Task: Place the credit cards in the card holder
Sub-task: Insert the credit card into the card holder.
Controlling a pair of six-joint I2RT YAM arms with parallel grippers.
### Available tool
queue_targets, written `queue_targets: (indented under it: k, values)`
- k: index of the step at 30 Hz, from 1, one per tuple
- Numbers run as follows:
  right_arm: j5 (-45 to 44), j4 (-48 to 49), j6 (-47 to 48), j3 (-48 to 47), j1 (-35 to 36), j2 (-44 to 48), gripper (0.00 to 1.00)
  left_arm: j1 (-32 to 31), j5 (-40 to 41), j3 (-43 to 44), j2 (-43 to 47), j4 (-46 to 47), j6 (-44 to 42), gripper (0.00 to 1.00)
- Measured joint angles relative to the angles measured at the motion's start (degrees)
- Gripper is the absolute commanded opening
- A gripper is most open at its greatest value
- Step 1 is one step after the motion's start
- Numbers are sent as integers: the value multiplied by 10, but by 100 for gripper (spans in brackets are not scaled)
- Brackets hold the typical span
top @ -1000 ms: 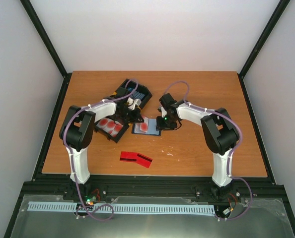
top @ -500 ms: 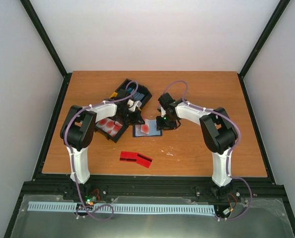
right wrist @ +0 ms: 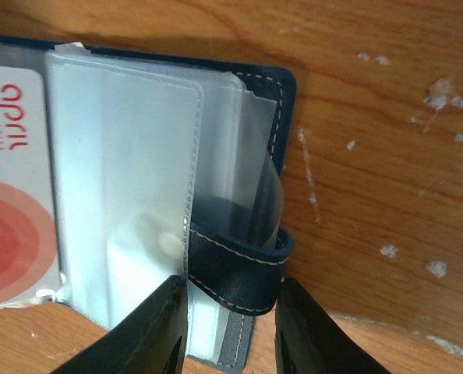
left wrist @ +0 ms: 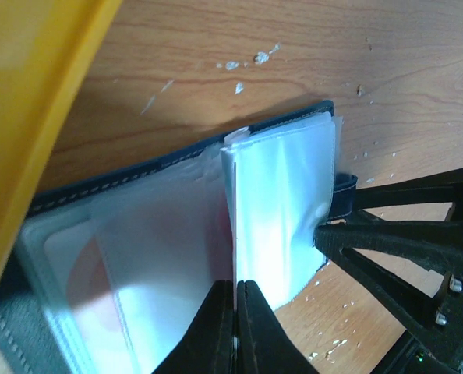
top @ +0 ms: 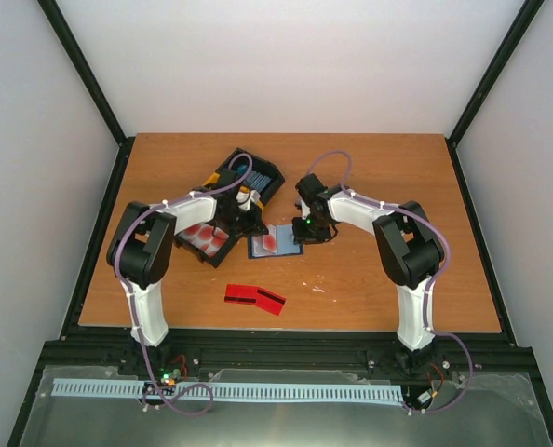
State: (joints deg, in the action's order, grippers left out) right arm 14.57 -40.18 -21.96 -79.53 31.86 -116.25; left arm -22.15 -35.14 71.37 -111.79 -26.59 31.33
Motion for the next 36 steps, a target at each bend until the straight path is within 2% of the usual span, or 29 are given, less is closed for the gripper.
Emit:
queue_targets:
  k: [8,24,36]
  values:
    - [0,1,0,0,0,0,32,-1,28,-19,30,-9,18,1]
    - [1,-2,1,-3,1,-3,32,-3,-14,-33,8,41,63,1]
    - [1,-3,1,-5,1,-4,30,-14,1,-33,-2,56,70,1]
